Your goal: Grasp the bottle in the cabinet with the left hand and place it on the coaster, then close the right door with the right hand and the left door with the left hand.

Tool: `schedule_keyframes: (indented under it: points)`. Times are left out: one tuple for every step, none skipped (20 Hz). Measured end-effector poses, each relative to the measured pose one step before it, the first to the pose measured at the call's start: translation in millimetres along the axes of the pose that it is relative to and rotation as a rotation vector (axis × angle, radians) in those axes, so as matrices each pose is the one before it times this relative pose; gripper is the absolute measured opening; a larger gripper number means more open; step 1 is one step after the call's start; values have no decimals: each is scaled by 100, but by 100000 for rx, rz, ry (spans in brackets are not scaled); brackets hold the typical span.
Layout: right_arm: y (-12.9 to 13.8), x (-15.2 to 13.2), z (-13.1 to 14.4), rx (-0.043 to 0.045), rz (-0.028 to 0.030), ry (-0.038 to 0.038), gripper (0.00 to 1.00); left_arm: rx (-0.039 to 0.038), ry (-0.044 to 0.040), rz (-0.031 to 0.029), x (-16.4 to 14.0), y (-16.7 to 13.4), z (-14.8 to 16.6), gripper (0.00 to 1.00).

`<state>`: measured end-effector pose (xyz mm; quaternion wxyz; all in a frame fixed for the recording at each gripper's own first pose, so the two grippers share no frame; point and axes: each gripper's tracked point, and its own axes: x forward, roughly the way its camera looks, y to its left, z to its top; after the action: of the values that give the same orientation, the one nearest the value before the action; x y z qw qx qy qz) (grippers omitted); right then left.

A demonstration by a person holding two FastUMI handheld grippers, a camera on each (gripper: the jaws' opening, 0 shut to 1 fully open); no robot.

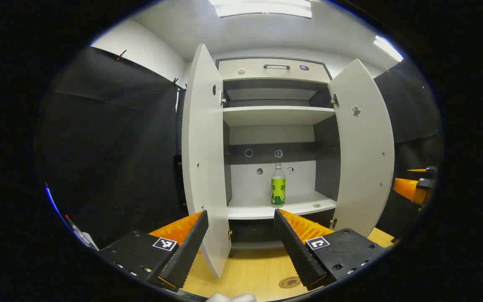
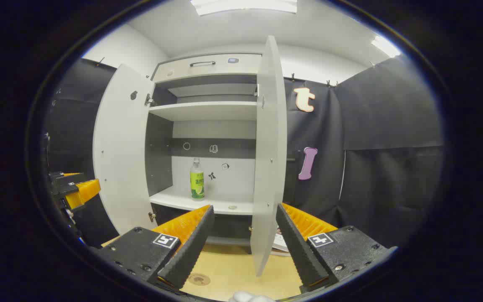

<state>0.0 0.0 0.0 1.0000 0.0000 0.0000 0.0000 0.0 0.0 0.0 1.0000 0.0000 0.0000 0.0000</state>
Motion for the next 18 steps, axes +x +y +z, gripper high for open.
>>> schedule_keyframes:
  points:
    - [35,-5,-111,-203,7,240,98,-100,9,8,-35,-33,69,96]
    - [39,82,40,-176,-72,45,97,-75,9,-103,26,-11,-11,96]
    - [19,76,-79,-106,-171,40,98,-49,54,-4,47,68,22,95]
    - [24,61,-68,105,98,233,96,136,-42,-41,-64,-25,77,96]
    - [73,17,33,247,194,33,98,235,-211,48,3,5,42,96]
    - [58,11,-3,114,235,130,98,207,53,69,5,1,80,96]
    - [68,-2,-63,-77,178,94,96,-40,-6,-85,-10,-60,50,96]
    - [25,47,20,-158,141,19,98,-44,-49,-133,-26,-49,20,96]
    - [116,70,-36,-163,191,1,98,138,35,-67,87,-22,-17,96]
    - [-4,58,97,-103,58,-7,98,266,5,106,53,-4,49,96]
    - [40,100,-55,-17,137,53,98,254,196,-7,40,-51,-19,96]
    - [88,52,-2,52,264,1,98,146,-39,31,89,-52,58,95]
    - [6,89,-35,19,80,29,98,32,24,-25,6,-95,-181,96]
    - [54,85,-15,35,86,33,98,-2,86,-73,165,-39,-134,96]
    - [103,59,1,73,193,85,98,-82,259,-96,298,-40,-127,96]
    - [60,30,27,147,70,52,97,-275,72,-186,340,-129,11,96]
    - [29,144,-105,156,106,187,98,-100,-352,-362,441,-104,11,96]
    - [74,72,-6,38,62,169,98,34,-532,-217,453,-99,118,96]
